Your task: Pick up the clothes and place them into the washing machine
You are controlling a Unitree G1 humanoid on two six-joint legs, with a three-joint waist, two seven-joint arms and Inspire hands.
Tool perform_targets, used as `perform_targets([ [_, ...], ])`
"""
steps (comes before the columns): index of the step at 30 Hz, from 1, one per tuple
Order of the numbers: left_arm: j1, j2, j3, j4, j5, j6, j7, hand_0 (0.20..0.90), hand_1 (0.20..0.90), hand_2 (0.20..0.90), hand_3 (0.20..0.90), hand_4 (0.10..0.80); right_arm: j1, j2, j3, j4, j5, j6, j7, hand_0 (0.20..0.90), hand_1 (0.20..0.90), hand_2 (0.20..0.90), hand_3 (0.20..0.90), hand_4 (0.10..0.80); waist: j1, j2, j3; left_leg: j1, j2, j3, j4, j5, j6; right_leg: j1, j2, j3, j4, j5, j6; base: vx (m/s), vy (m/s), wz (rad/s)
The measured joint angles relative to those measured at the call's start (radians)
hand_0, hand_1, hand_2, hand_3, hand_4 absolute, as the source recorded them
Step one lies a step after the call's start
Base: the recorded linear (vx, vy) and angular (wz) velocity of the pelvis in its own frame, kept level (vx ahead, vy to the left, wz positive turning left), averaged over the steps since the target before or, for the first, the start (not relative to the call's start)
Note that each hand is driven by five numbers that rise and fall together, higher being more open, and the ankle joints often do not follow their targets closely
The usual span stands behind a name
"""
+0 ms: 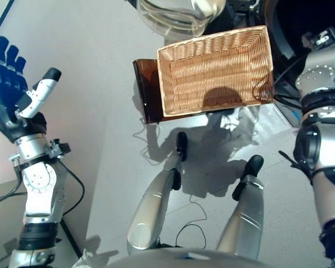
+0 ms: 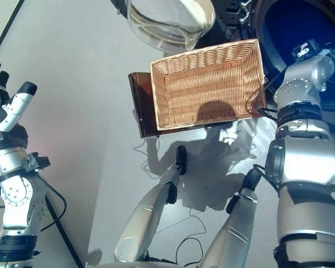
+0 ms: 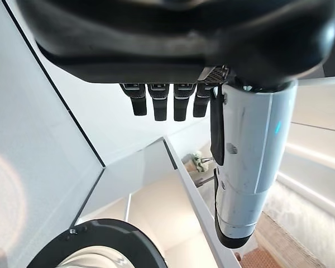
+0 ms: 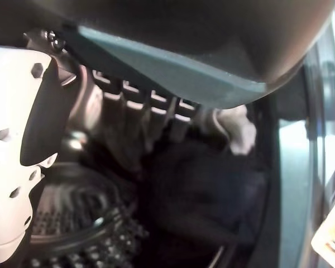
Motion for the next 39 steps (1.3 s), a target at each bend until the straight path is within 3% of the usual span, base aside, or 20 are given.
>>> perform_targets([
  [11, -0.006, -0.005, -0.001, 0.003, -0.023, 0.001, -0.046, 0.900, 0.900, 0.900, 0.900, 0.800, 0.075, 0.081, -0.060, -0.001, 0.000, -0.007, 0.006, 0.900, 0.900, 0.900, 0.900, 0.800, -0.025, -0.002, 0.001, 0.017, 0.008, 0.006, 0.036, -0.022, 0.004, 0.044, 0.013, 0.001, -0.033, 0.028, 0.000, -0.038, 0.024, -0.05],
  [15, 0.007, -0.031, -0.010, 0.023, -0.059, 0.002, -0.069, 0.900, 0.900, 0.900, 0.900, 0.800, 0.215, 0.184, -0.078, -0.040, -0.001, -0.013, 0.028, 0.900, 0.900, 0.900, 0.900, 0.800, -0.046, -0.009, -0.001, 0.057, 0.013, 0.004, 0.076, -0.047, -0.003, 0.103, 0.019, 0.000, -0.032, 0.028, 0.001, -0.043, 0.011, -0.06],
  [17, 0.013, -0.045, -0.046, 0.041, -0.092, 0.006, -0.091, 0.900, 0.900, 0.900, 0.900, 0.800, 0.288, 0.255, -0.080, -0.044, -0.001, -0.011, 0.039, 0.900, 0.900, 0.900, 0.900, 0.800, -0.054, -0.016, -0.006, 0.081, 0.020, 0.003, 0.090, -0.057, -0.004, 0.127, 0.021, 0.002, -0.035, 0.019, -0.007, 0.065, -0.006, -0.09],
  [23, 0.079, -0.069, -0.211, 0.136, -0.135, 0.074, -0.179, 0.900, 0.900, 0.900, 0.900, 0.800, 0.513, 0.430, -0.092, -0.093, -0.003, 0.002, 0.063, 0.900, 0.900, 0.900, 0.900, 0.800, -0.076, -0.051, -0.029, 0.208, 0.019, -0.005, 0.092, -0.088, -0.007, 0.277, 0.025, 0.006, -0.107, 0.025, 0.009, 0.072, -0.002, -0.14],
  [26, 0.105, -0.100, -0.276, 0.282, -0.130, 0.124, -0.203, 0.900, 0.900, 0.900, 0.900, 0.800, 0.692, 0.523, -0.055, -0.164, -0.004, 0.021, 0.085, 0.900, 0.900, 0.900, 0.900, 0.800, -0.107, -0.113, -0.077, 0.271, 0.022, -0.002, 0.079, -0.101, -0.010, 0.353, 0.029, 0.000, -0.152, 0.038, 0.013, 0.099, -0.051, -0.06],
  [28, 0.105, -0.132, -0.282, 0.372, -0.128, 0.146, -0.213, 0.900, 0.900, 0.900, 0.900, 0.800, 0.757, 0.528, -0.043, -0.195, -0.019, 0.023, 0.091, 0.900, 0.900, 0.900, 0.900, 0.800, -0.118, -0.122, -0.083, 0.303, 0.024, -0.003, 0.071, -0.104, -0.009, 0.401, 0.032, -0.007, -0.185, 0.045, 0.014, 0.084, -0.066, -0.04],
  [30, 0.115, -0.155, -0.284, 0.473, -0.117, 0.176, -0.218, 0.900, 0.900, 0.900, 0.900, 0.800, 0.817, 0.525, -0.018, -0.197, -0.062, 0.027, 0.098, 0.900, 0.900, 0.900, 0.900, 0.800, -0.142, -0.139, -0.093, 0.346, 0.026, 0.001, 0.045, -0.107, -0.006, 0.441, 0.038, -0.009, -0.231, 0.054, 0.017, 0.095, -0.106, -0.12],
  [32, 0.072, -0.211, -0.270, 0.707, -0.070, 0.191, -0.205, 0.900, 0.900, 0.900, 0.900, 0.800, 0.929, 0.494, 0.059, -0.222, -0.173, 0.057, 0.113, 0.900, 0.900, 0.900, 0.900, 0.800, -0.146, -0.151, -0.105, 0.418, 0.035, 0.000, 0.020, -0.103, -0.013, 0.546, 0.052, -0.020, -0.289, 0.079, 0.018, 0.075, -0.081, -0.04],
  [34, 0.100, -0.215, -0.274, 0.841, -0.013, 0.226, -0.205, 0.900, 0.900, 0.900, 0.900, 0.800, 1.039, 0.499, 0.070, -0.217, -0.259, 0.098, 0.125, 0.900, 0.900, 0.900, 0.900, 0.800, -0.162, -0.204, -0.158, 0.478, 0.046, 0.005, -0.017, -0.110, -0.026, 0.592, 0.065, -0.025, -0.327, 0.082, 0.011, 0.121, -0.091, -0.22],
  [39, 0.096, -0.239, -0.265, 1.176, 0.106, 0.268, -0.228, 0.900, 0.900, 0.900, 0.900, 0.800, 1.272, 0.446, 0.099, -0.176, -0.489, 0.173, 0.152, 0.900, 0.900, 0.900, 0.900, 0.800, -0.196, -0.251, -0.258, 0.651, 0.061, 0.016, -0.147, -0.085, -0.052, 0.754, 0.090, -0.050, -0.441, 0.108, 0.000, 0.085, -0.071, -0.12],
])
